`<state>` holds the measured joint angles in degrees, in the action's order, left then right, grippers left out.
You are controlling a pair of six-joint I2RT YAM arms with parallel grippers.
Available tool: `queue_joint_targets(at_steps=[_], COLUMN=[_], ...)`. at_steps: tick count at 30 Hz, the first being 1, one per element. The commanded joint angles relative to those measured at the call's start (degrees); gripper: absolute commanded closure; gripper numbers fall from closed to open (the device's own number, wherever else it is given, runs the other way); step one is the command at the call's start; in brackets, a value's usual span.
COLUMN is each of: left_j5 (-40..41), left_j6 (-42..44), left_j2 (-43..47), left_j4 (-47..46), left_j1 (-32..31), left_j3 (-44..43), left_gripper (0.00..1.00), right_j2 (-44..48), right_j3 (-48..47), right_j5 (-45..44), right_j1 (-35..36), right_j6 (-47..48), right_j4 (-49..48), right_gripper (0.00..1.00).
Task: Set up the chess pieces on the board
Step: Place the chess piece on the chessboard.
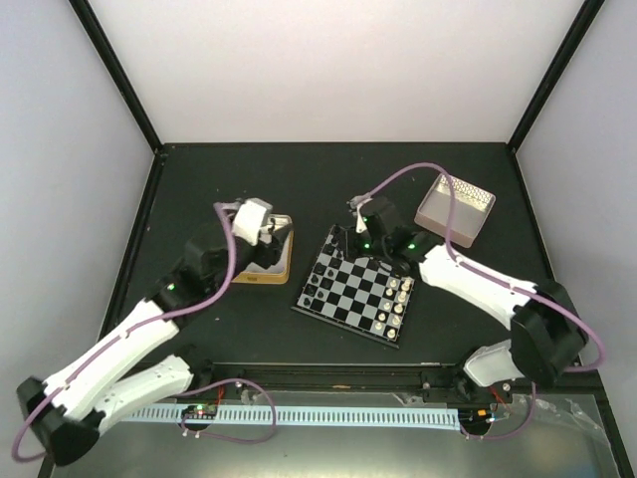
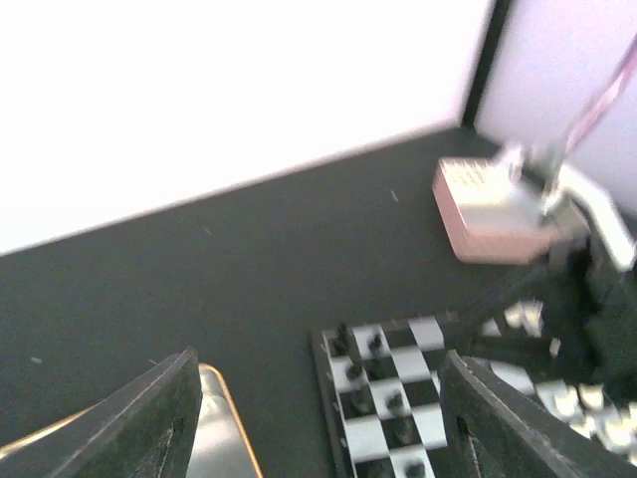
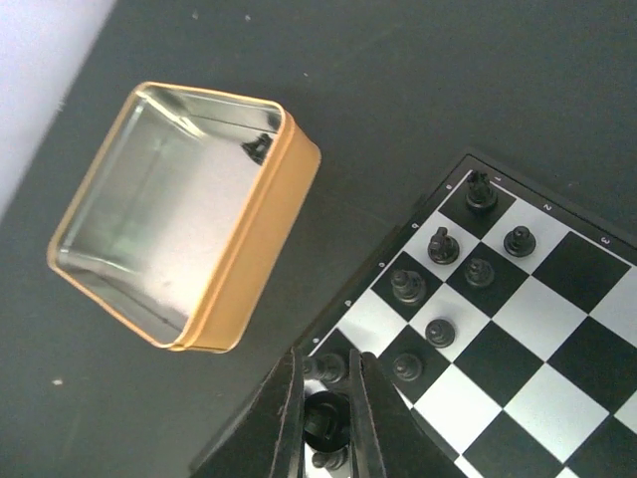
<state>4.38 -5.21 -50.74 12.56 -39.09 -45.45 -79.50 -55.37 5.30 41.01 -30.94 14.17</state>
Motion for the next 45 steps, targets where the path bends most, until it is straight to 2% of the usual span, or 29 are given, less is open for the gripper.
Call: queue_joint_targets(at_steps=[1,5,10,17,30,45], left_j5=[14.6,16.4,17.0,17.3,17.3,17.1], left_j6=[-2.4,-0.8,-0.2,0.9,1.7,1.4], left_j2=[9.5,16.3,19.7,19.7,19.4,18.8], left_j4=[-4.6,-5.6,-4.5,-2.5,-1.5,-1.3], left_j1=[0.0,0.1,0.2,0.1,0.1,0.1], left_j3=[2.6,4.6,5.5,5.6,6.1,6.5], left_gripper=[0.29,0.22,0.19,0.19,0.18,0.17], right_j2=[-4.6,-8.6,-12.2,-15.3,-18.8,-23.1], right_j3=[-3.4,-4.8,-5.7,-6.1,-5.4,-6.0], right_j5=[-7.2,-8.5,-10.2,-14.3,-12.6,-16.4], right_j1=[2.6,5.1,6.9,8.5,8.7,8.7], right_j6=[3.9,5.5,5.7,6.0,5.8,5.7], right_j4=[-3.9,-4.7,-6.1,-7.2,-9.0,-9.2], right_gripper=[0.99,0.99,0.99,0.99,0.99,0.99])
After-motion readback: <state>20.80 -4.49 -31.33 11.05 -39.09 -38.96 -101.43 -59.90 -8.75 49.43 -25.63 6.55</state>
